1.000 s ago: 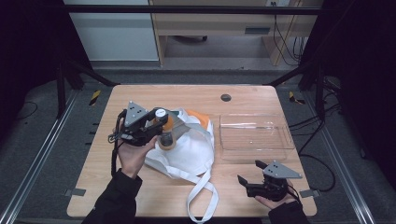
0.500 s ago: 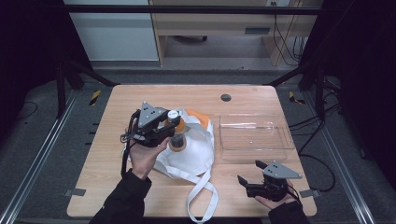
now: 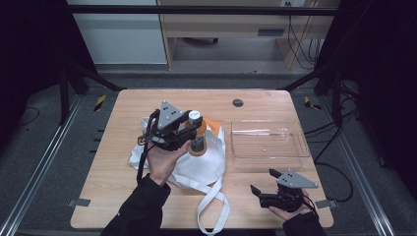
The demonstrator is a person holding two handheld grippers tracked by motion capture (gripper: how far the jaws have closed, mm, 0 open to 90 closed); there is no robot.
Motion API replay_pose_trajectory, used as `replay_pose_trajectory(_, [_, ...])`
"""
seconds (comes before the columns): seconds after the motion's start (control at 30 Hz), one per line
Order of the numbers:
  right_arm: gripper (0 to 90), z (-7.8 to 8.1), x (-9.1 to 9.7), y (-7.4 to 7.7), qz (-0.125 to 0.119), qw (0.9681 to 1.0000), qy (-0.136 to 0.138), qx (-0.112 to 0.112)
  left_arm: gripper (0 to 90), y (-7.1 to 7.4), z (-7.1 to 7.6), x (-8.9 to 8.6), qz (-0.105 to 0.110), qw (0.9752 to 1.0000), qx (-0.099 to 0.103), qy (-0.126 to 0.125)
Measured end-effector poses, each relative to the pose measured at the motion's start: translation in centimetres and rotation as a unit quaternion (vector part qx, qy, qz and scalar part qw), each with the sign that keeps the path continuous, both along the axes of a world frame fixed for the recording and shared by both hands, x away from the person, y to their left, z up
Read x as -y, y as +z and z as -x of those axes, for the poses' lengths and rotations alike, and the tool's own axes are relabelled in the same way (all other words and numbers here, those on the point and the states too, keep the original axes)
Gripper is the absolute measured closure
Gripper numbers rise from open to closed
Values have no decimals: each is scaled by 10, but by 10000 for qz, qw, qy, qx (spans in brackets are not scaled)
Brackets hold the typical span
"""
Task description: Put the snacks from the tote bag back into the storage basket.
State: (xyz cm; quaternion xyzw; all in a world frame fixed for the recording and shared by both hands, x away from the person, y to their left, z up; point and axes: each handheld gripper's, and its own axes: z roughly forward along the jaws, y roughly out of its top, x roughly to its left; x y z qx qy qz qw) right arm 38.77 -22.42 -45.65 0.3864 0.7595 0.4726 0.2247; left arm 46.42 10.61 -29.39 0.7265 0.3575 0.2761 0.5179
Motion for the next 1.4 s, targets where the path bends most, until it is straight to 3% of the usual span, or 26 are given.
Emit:
replay_pose_trajectory(0.47, [128,0,1,0,7,10000,14,12,594,9,-3,30,63,9999,37,-157])
replay_pose_trajectory(0.87, [119,0,1,0,5,10000,48,32,594,5,-8,52,154,9997,111,-185])
replay_pose_trajectory(1.4, [111,0,2,0,-43,10000,61,47,594,-3,-15,83,237,9990,38,-386])
